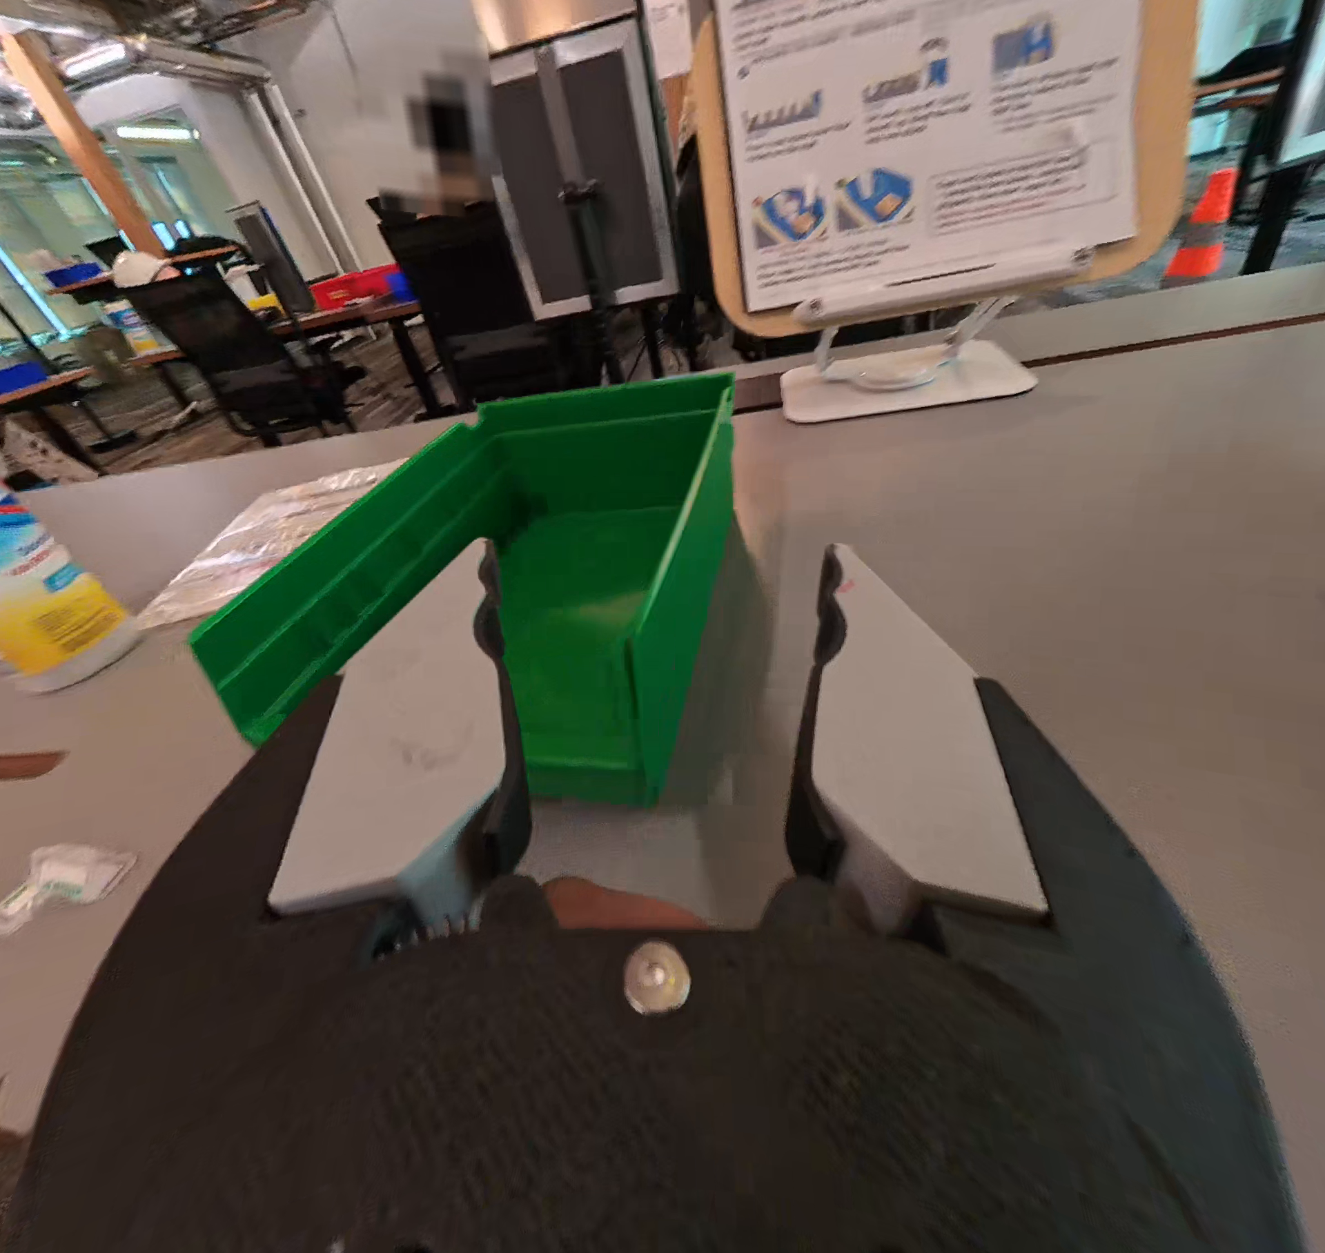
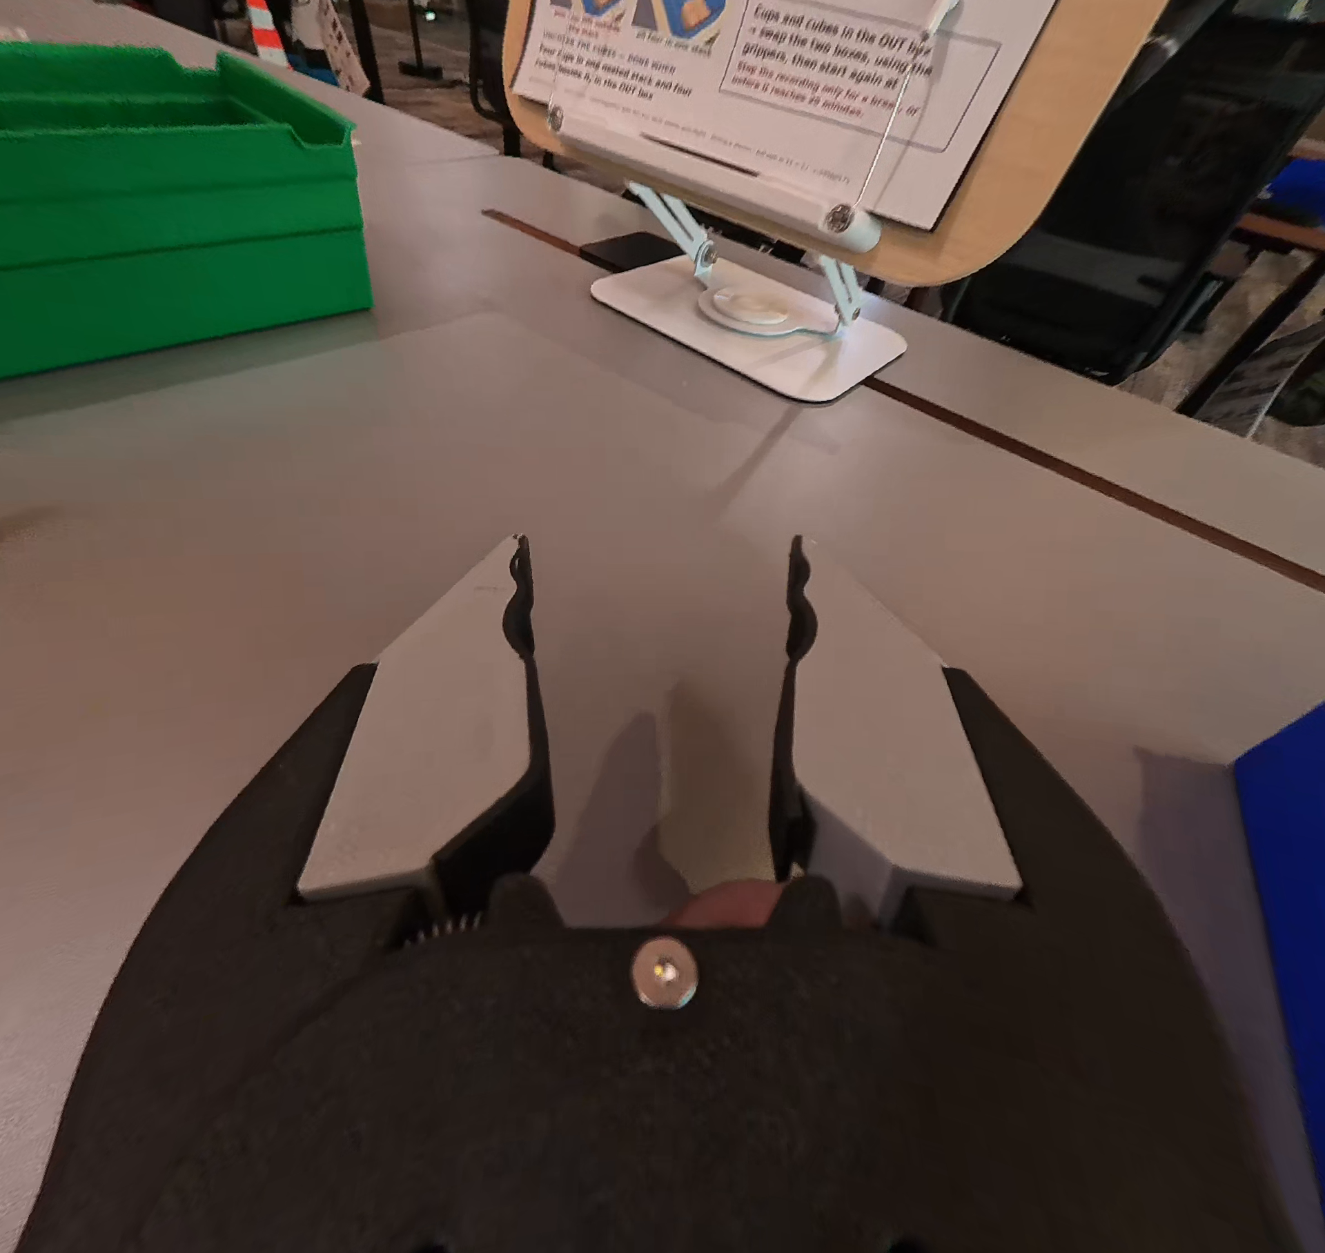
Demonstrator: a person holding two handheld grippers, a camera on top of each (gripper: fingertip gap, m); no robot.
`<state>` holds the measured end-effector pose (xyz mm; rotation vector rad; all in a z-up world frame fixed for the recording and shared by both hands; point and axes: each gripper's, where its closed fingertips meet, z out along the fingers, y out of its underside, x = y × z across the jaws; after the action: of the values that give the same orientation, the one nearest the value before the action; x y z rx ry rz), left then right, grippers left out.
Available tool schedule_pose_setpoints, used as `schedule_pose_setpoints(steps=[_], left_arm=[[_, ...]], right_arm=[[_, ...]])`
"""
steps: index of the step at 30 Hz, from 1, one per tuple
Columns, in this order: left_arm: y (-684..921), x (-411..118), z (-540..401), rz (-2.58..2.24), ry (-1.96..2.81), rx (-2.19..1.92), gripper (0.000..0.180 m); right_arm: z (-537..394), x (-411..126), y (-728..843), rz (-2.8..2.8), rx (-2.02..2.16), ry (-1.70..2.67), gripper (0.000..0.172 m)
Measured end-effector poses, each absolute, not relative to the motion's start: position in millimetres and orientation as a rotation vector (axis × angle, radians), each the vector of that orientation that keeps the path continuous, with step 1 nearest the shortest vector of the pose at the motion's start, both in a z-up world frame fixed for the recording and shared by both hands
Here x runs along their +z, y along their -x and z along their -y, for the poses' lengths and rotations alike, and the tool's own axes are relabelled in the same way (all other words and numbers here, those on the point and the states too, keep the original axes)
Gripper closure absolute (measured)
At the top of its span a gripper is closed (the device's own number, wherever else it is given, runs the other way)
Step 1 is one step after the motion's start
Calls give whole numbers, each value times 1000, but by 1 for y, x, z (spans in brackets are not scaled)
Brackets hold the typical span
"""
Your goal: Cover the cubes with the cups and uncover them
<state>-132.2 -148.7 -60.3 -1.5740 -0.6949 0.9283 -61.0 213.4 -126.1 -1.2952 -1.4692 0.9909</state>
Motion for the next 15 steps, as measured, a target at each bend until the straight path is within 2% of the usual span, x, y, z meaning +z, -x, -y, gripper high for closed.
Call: schedule_pose_setpoints(steps=[7,8,11,15], left_arm=[[167,-118,135,758,1728,761,98],[172,-123,129,752,1751,763,105],[193,-128,126,746,1775,852,171],[198,-129,123,721,1823,803,177]], right_arm=[[-218,-117,40,1377,976,1284,101],[-217,-117,35,1370,972,1283,101],[-215,-114,16,1339,967,1282,99],[-216,-103,-33,1223,1063,1313,99]])
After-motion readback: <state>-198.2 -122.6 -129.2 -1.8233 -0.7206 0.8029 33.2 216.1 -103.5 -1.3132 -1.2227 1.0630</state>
